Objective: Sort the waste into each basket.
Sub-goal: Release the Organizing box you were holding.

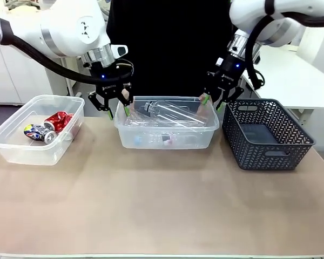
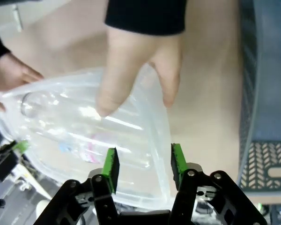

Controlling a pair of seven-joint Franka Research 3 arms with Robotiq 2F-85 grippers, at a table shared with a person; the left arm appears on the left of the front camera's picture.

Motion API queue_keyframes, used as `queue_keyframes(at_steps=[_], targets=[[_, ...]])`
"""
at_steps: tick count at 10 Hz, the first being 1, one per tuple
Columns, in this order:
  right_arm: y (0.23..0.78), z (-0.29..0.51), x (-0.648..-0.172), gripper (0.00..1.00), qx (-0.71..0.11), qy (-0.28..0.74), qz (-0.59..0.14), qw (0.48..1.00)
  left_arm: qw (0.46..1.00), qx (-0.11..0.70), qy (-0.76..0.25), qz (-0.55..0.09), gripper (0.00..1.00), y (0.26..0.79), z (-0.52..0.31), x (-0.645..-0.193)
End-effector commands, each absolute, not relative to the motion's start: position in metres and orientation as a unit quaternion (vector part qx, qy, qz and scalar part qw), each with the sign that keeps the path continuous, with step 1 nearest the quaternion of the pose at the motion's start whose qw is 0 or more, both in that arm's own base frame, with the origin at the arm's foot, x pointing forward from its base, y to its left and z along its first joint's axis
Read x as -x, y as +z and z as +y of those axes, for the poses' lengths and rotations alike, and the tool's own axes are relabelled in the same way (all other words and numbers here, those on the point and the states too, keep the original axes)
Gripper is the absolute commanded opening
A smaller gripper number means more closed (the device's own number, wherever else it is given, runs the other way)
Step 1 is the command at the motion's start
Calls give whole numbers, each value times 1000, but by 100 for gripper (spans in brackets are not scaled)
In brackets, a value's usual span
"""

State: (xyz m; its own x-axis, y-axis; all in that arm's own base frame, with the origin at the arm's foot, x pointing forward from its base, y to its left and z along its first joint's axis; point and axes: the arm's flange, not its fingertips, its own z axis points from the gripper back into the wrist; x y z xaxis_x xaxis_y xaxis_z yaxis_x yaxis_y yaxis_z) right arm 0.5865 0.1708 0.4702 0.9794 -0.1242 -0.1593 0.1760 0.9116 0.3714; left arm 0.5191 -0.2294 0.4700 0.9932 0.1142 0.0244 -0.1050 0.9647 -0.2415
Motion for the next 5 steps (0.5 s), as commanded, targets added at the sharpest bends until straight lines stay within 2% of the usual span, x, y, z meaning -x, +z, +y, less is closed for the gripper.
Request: queue_keyframes(at_steps=[1,4,5], targets=[[464,159,-560,99,-242,-62,-19,968,982,153,77,-81,98,478,-211,-501],[466,152,-551,100,-259,-26,-103,960,960,215,90,-155,100,492,-194,-492],[467,153,-548,100,-260,-20,-119,958,957,222,94,-158,100,492,-191,-492]])
